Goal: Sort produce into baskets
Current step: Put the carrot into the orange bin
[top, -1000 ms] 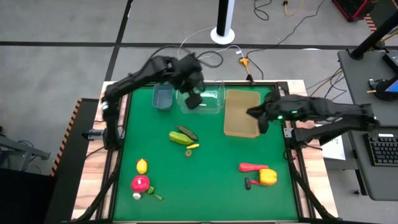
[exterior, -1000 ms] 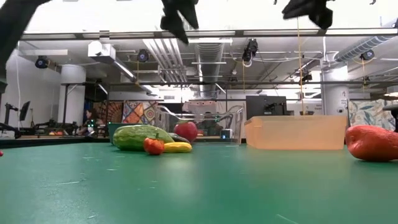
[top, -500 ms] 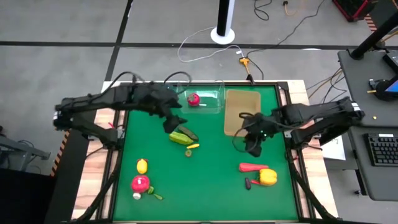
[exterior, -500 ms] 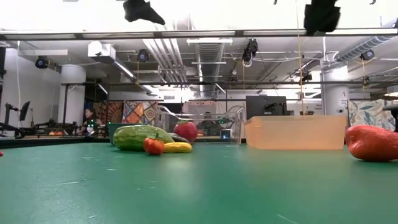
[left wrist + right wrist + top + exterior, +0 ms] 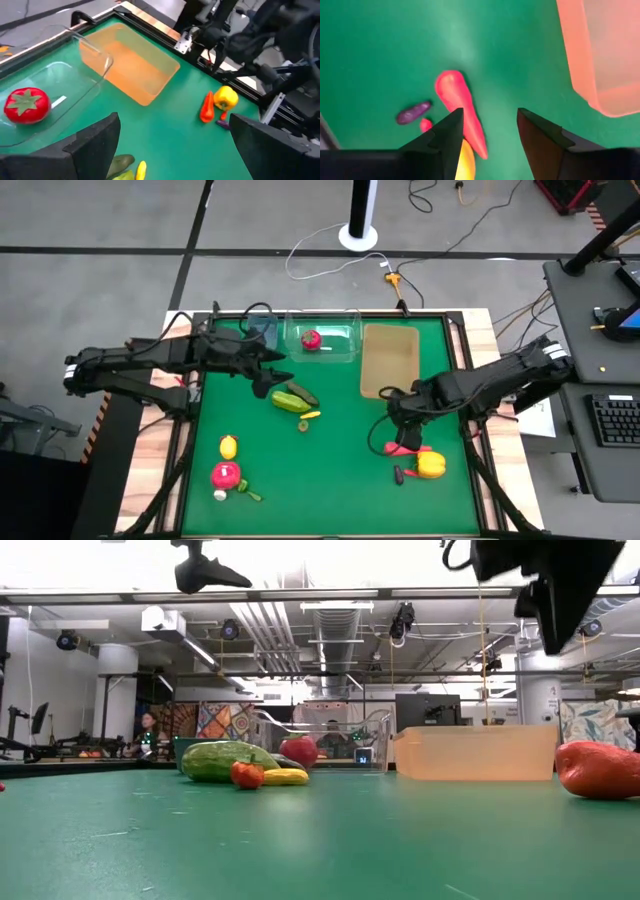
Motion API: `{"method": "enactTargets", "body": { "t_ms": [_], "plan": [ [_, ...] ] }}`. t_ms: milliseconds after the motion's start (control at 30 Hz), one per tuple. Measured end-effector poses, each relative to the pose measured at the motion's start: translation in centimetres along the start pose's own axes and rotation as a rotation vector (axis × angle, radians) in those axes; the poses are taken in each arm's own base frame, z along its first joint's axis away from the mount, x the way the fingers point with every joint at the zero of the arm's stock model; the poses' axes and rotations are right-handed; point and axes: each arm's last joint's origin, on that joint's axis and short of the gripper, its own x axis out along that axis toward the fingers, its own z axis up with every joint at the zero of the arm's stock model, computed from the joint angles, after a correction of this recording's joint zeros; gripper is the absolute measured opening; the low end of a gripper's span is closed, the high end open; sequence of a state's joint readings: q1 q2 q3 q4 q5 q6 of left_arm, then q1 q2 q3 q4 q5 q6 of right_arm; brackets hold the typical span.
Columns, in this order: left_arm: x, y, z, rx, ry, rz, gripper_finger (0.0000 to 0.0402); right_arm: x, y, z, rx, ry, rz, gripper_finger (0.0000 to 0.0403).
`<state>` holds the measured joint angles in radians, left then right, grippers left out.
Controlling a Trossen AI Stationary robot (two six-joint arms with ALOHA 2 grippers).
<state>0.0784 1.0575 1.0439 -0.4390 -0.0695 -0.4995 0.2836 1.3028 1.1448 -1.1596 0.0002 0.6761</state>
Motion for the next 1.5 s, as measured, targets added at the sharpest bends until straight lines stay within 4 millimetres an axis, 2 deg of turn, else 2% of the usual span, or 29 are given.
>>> {"method": "enactTargets", "body": {
  "t_ms": [167, 433, 700, 833, 1133, 1500],
  "plan": [
    [0.2, 0.0, 0.0, 0.001, 0.009, 0.006, 0.0354, 2.4, 0.2, -0.1, -0.074, 0.033, -0.016, 0.0179],
    [0.3, 0.1, -0.1, 0.008, 0.008, 0.033, 0.0354, 4.6, 0.8, -1.3, -0.251, 0.006, 0.019, 0.0183],
    [0.3, 0.3, 0.0, 0.022, -0.025, 0.098, 0.0354, 7.7, 1.4, -2.5, -0.253, 0.033, 0.085, 0.0183],
    [0.3, 0.3, -0.1, 0.022, -0.023, 0.099, 0.0354, 9.1, 1.5, -2.6, -0.231, 0.041, 0.131, 0.0183],
    [0.3, 0.3, -0.1, 0.022, -0.024, 0.101, 0.0354, 12.0, 1.8, -2.4, -0.215, 0.058, 0.122, 0.0182],
    [0.3, 0.3, -0.1, 0.022, -0.026, 0.105, 0.0354, 12.1, 2.0, -2.3, -0.202, 0.06, 0.143, 0.0122]
  ]
}}
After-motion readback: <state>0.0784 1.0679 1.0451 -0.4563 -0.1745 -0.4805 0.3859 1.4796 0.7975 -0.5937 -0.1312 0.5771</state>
